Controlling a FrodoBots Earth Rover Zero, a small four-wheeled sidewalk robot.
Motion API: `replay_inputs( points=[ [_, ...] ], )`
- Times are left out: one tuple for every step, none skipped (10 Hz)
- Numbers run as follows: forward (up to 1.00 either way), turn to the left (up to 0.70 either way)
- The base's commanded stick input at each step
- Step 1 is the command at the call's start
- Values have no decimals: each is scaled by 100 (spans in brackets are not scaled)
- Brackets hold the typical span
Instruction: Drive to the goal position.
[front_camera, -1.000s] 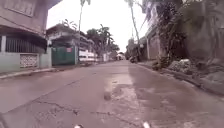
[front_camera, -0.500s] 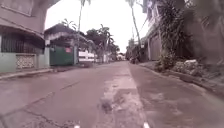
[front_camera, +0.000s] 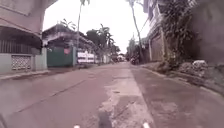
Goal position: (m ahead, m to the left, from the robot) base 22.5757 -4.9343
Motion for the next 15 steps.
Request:
replay_inputs(
  points=[
    [70,0],
    [70,0],
    [70,0],
    [70,0],
    [70,0],
    [70,0],
    [70,0],
    [70,0],
    [70,0],
    [70,0],
    [70,0],
    [70,0],
    [70,0],
    [70,0],
    [70,0]
  ],
)
